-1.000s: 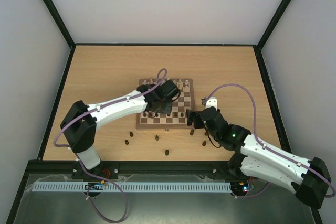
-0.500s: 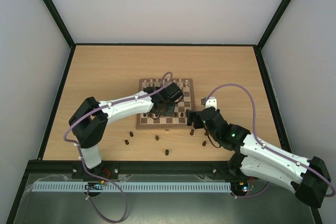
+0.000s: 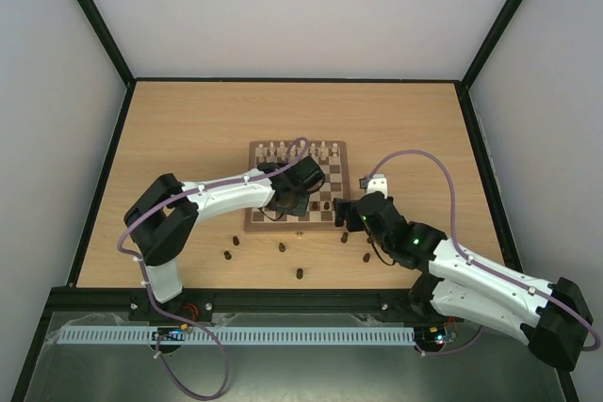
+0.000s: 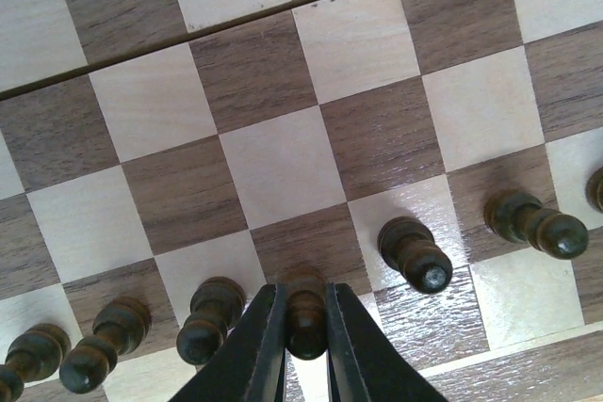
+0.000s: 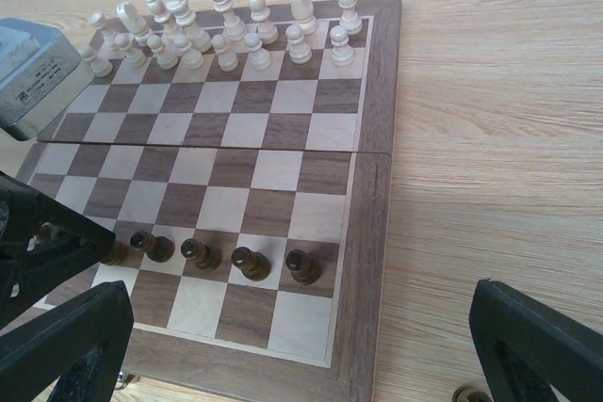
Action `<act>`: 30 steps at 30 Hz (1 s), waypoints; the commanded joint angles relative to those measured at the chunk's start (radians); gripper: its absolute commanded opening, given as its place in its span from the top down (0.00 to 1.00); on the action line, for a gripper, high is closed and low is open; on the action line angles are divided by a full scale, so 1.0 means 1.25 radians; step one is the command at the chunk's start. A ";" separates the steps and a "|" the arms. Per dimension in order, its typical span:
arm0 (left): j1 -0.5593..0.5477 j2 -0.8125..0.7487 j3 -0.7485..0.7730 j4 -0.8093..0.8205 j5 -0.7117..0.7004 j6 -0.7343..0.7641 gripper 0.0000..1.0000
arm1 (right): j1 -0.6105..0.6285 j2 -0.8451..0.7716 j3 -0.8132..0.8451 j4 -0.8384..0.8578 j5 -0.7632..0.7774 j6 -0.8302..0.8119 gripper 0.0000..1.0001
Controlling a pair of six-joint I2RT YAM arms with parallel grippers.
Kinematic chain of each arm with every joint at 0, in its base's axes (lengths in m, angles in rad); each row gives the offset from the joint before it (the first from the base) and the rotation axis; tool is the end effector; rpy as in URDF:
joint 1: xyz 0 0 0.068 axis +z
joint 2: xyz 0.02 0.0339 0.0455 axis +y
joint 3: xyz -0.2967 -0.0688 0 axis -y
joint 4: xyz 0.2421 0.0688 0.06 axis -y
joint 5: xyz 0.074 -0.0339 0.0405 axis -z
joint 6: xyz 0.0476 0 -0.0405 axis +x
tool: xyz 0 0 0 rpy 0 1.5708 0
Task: Set up the chess pieces on the board
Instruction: Place the chess piece on the chessboard.
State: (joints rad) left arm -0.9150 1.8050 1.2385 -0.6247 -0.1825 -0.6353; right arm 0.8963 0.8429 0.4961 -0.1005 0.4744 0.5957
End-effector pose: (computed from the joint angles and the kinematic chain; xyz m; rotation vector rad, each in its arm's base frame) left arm 0.2325 -0.2881 0.2106 0.3341 2.7184 -0.1892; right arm 0.1266 0.1236 0.2588 0.0014 1.9991 0.4933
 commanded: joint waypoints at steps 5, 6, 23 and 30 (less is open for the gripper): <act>0.005 0.010 -0.010 0.016 0.001 -0.001 0.91 | 0.001 0.004 -0.009 -0.003 0.006 0.008 0.01; 0.005 0.010 -0.009 0.017 0.001 -0.001 0.91 | 0.001 0.004 -0.008 -0.004 0.007 0.008 0.01; 0.011 0.014 -0.016 0.028 -0.001 -0.001 0.86 | 0.001 0.009 -0.010 0.000 0.003 0.008 0.01; 0.011 0.007 -0.018 0.026 -0.002 -0.001 0.74 | 0.001 0.013 -0.009 0.002 0.002 0.007 0.01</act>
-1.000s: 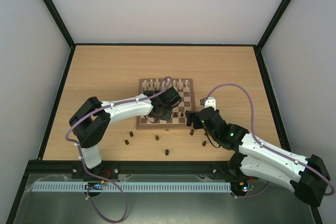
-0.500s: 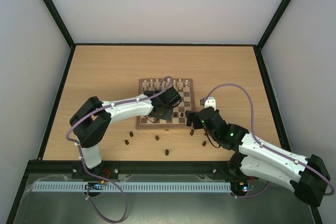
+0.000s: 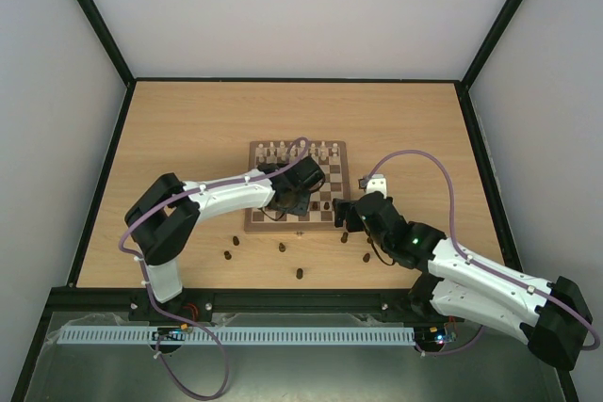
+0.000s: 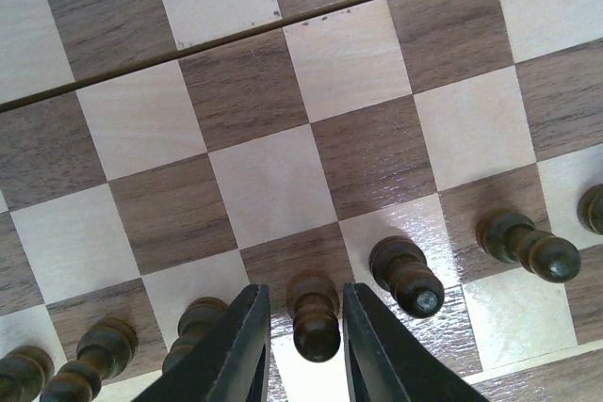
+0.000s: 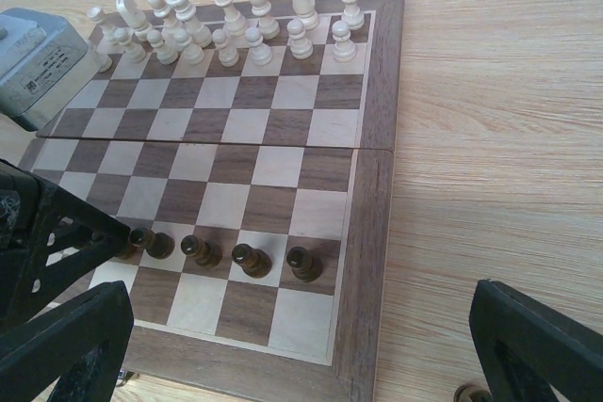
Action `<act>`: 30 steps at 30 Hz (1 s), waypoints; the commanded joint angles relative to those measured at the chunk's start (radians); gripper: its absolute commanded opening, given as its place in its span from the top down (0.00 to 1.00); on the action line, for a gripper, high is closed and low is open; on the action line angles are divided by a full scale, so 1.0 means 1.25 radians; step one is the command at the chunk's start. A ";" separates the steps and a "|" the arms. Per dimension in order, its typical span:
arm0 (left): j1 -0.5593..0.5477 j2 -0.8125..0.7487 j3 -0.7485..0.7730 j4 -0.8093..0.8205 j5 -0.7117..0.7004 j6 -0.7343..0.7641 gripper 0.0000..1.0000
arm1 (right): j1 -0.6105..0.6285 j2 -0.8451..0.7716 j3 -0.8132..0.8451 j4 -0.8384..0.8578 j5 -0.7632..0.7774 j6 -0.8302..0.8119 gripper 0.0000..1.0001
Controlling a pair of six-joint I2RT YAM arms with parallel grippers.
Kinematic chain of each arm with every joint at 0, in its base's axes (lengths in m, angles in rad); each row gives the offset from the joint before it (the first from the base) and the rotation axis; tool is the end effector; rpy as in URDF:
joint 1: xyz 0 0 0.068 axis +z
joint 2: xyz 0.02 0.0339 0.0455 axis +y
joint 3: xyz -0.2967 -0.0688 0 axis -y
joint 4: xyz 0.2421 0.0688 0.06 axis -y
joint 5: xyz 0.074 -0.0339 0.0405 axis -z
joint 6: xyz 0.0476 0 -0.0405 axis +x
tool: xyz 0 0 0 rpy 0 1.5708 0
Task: Set up the chess pieces on the board
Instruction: Place the chess piece on the chessboard, then pick up the chess piece at the center of the board.
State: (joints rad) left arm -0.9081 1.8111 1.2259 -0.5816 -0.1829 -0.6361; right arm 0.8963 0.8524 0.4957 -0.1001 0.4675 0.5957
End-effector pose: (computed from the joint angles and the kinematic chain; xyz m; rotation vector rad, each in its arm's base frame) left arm 0.2363 -0.2888 0.2069 0.3180 2.7008 -0.2098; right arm 0.1273 0.1249 0.2572 -0.0062 2.0091 0.4925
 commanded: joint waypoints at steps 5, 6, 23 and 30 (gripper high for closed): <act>0.006 -0.011 -0.002 -0.009 -0.003 -0.002 0.70 | 0.001 0.007 -0.010 0.003 0.006 0.006 0.01; 0.006 -0.016 0.000 -0.012 -0.006 -0.003 0.69 | 0.001 0.007 -0.010 0.002 0.007 0.007 0.02; 0.006 -0.234 0.005 -0.013 -0.130 0.043 0.42 | 0.002 0.040 0.002 0.000 0.027 0.005 0.01; 0.029 -0.344 -0.090 0.057 -0.152 0.054 0.24 | 0.001 0.064 0.030 -0.030 0.079 0.015 0.01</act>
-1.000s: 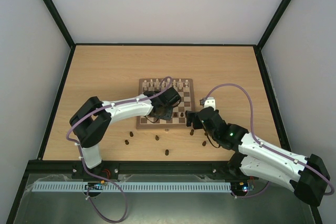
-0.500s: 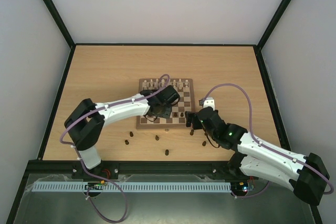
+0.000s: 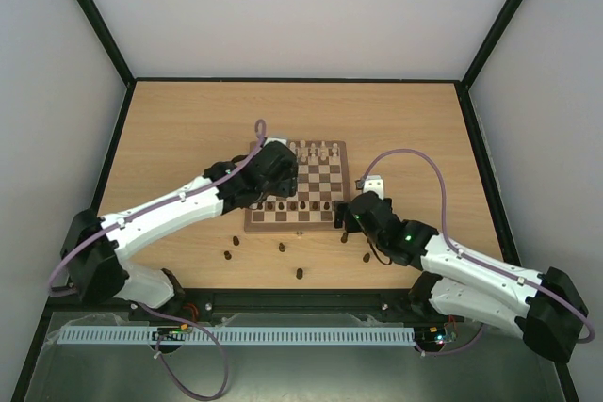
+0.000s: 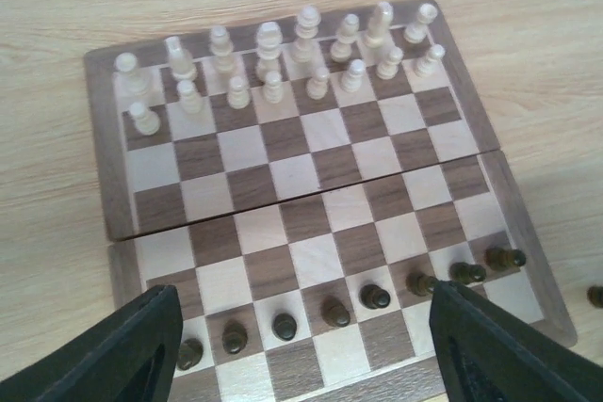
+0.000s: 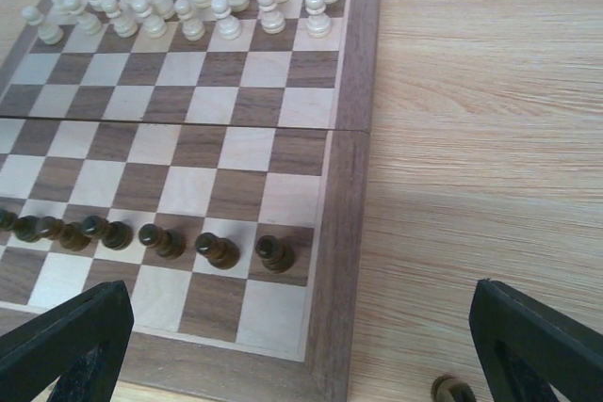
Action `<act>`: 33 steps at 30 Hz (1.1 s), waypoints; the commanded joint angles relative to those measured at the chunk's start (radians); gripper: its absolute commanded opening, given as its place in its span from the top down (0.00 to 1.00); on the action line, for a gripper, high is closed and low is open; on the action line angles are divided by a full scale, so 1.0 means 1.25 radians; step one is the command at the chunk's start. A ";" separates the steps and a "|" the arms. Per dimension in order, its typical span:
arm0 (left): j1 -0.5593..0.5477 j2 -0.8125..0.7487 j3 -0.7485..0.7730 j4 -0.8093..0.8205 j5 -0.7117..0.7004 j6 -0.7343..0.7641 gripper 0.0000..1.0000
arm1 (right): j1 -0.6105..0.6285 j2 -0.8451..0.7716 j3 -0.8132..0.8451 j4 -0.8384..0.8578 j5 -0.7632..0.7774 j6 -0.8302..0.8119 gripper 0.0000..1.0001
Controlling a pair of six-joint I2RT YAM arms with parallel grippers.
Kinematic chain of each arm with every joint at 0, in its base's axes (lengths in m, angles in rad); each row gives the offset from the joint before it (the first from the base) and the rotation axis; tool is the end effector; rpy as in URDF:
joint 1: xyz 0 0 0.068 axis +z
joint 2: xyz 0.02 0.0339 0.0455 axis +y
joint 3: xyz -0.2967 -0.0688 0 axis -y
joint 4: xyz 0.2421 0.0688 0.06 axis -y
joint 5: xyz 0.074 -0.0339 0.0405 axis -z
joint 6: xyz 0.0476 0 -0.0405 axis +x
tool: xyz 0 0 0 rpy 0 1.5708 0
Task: Set up the chess pieces on the board
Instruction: Pick up the chess piece at the center of the board.
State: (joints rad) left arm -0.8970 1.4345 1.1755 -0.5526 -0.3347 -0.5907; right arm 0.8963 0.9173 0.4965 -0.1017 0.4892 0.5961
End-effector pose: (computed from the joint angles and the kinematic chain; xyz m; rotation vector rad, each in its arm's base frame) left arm 0.2062 -0.2332 0.3172 0.2016 2.3424 -0.3421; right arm 0.1334 0.1310 0.2470 -0.0140 2.0534 0.4251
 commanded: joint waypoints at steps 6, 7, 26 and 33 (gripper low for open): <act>0.081 -0.110 -0.135 0.086 0.005 0.045 0.07 | 0.002 0.041 0.050 -0.041 0.081 0.026 0.02; 0.091 -0.118 -0.144 0.093 0.013 0.045 0.02 | 0.001 0.047 0.052 -0.042 0.079 0.026 0.01; 0.113 -0.211 -0.232 0.172 0.047 0.007 0.01 | -0.005 0.117 0.152 -0.072 0.056 -0.001 0.01; 0.118 -0.222 -0.260 0.175 0.029 -0.011 0.01 | -0.008 0.114 0.173 -0.072 0.019 -0.017 0.02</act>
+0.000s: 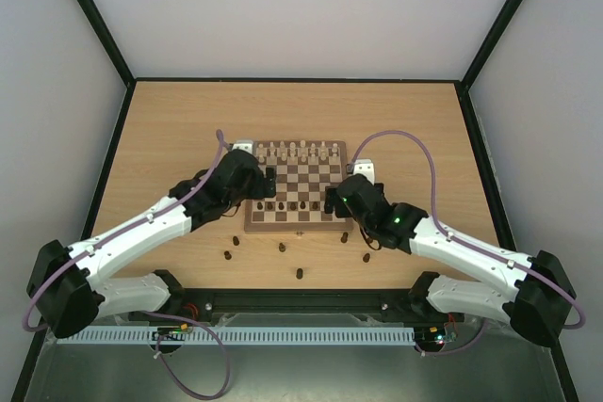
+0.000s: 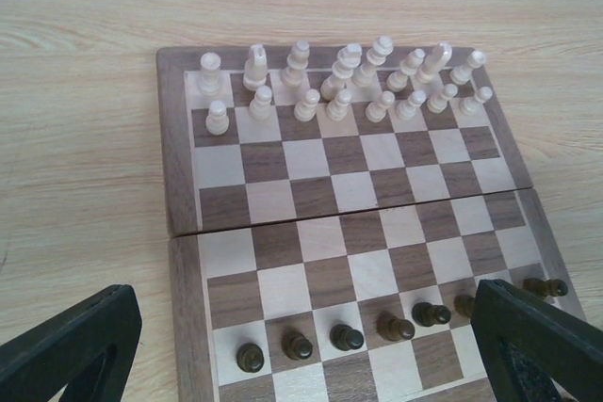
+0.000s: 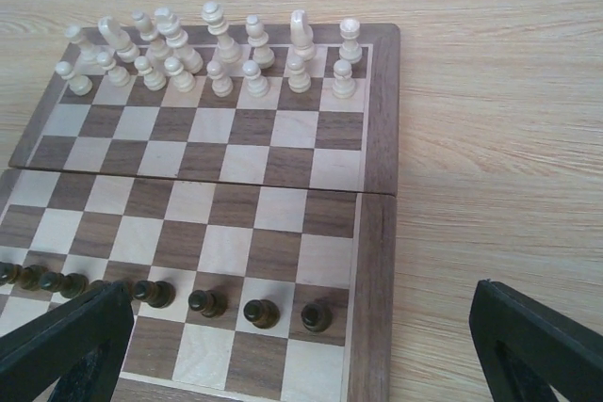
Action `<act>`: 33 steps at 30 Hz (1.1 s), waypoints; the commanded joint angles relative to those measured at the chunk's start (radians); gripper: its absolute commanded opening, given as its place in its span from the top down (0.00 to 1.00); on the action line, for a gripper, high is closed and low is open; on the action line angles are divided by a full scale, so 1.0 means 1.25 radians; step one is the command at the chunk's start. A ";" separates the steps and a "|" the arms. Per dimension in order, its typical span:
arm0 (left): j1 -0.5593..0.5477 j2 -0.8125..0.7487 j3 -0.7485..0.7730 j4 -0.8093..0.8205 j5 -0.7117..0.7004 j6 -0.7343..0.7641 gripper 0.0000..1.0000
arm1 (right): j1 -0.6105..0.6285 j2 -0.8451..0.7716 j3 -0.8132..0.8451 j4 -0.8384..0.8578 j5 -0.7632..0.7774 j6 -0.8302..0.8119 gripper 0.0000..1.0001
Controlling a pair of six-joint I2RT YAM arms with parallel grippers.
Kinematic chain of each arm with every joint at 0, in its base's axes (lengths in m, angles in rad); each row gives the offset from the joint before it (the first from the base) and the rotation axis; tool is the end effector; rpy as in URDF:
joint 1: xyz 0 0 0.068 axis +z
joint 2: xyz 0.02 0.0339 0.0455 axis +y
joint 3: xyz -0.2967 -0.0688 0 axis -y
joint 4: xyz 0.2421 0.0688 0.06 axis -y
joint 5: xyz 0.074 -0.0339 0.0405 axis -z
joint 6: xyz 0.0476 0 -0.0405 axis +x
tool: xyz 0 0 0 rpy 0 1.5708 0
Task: Set up the chess pieces on the board
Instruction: Pick up the chess piece at the center of the board.
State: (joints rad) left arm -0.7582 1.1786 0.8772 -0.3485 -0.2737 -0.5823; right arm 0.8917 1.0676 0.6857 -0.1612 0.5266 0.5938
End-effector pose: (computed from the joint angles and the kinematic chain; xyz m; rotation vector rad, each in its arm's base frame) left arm 0.1911 -0.1632 0.3006 0.0440 2.2283 -0.4451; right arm 0.1584 0.1581 0.2794 0.0042 2.0543 0.3720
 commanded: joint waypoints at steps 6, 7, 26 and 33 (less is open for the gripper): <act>0.009 -0.028 -0.026 0.028 -0.021 -0.030 0.01 | -0.019 0.001 0.054 -0.006 -0.083 -0.039 0.02; 0.008 -0.027 -0.024 0.034 -0.018 -0.032 0.01 | -0.022 0.018 0.076 -0.008 -0.107 -0.045 0.04; 0.015 -0.079 -0.068 0.017 0.003 -0.060 0.01 | -0.031 0.193 0.239 -0.192 -0.089 -0.036 0.10; 0.015 -0.082 -0.078 -0.050 0.046 -0.087 0.01 | -0.037 0.063 0.094 -0.289 -0.120 0.088 0.01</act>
State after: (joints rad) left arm -0.7456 1.0790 0.7918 -0.3439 -0.2508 -0.6640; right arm 0.8505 1.2015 0.8803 -0.3851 0.3752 0.5968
